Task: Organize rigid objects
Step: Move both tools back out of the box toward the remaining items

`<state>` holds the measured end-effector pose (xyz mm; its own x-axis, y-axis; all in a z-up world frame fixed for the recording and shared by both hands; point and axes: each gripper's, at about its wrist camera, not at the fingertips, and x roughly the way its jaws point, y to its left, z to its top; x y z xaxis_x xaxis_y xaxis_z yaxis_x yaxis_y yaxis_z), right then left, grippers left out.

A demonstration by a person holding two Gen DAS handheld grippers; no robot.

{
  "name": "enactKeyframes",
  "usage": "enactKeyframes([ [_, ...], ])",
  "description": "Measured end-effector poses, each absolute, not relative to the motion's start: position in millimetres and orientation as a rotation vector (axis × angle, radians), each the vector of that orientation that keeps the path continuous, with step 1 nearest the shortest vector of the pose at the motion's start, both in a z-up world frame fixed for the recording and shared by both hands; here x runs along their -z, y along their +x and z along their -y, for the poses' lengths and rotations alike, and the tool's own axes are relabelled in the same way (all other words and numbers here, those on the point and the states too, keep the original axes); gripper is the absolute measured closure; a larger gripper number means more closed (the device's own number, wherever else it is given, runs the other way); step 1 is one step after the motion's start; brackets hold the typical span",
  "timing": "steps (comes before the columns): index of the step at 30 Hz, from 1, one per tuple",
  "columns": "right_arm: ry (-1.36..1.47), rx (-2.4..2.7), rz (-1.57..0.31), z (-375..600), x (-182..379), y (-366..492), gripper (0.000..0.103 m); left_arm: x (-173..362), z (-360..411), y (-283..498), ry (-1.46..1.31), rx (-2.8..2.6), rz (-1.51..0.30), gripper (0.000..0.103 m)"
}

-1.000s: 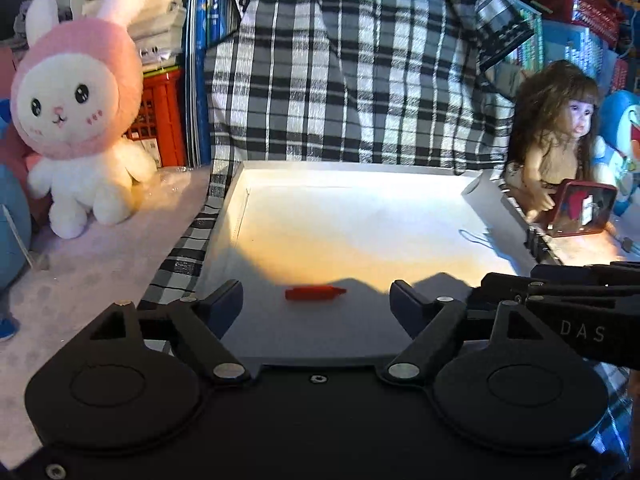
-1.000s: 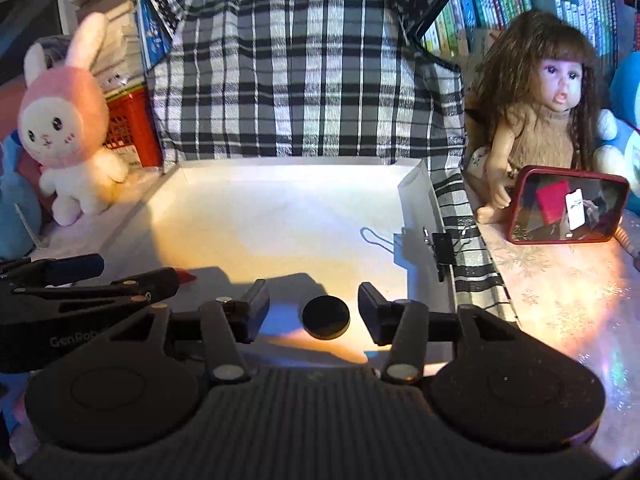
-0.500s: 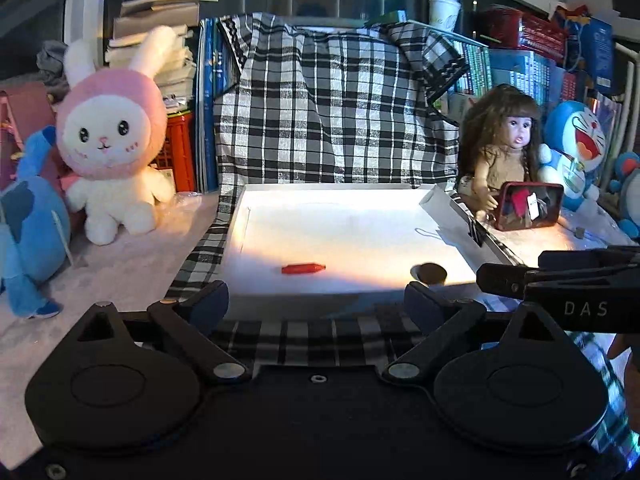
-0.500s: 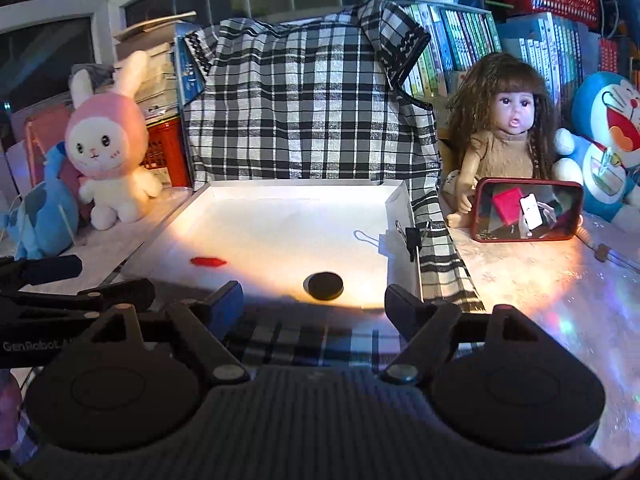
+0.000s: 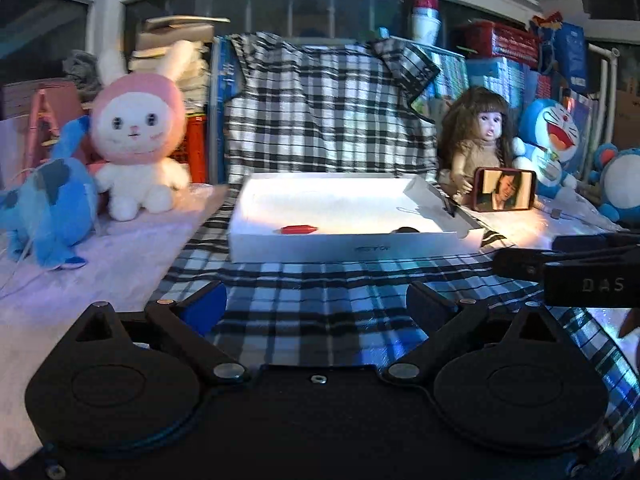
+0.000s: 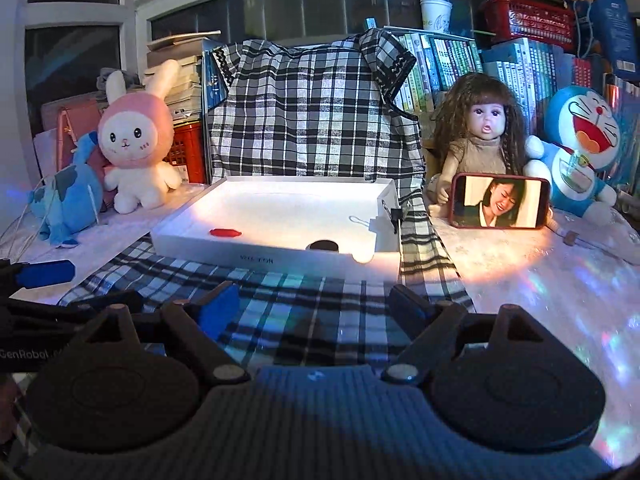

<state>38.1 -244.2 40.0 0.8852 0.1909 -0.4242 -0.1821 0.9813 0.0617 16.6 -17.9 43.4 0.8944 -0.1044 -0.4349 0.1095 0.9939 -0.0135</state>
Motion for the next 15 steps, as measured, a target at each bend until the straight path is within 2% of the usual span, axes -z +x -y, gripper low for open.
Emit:
enactKeyframes([
  [15, 0.035, -0.175, -0.438, 253, -12, -19, 0.013, -23, 4, -42, 0.017, 0.14, -0.433, 0.005],
])
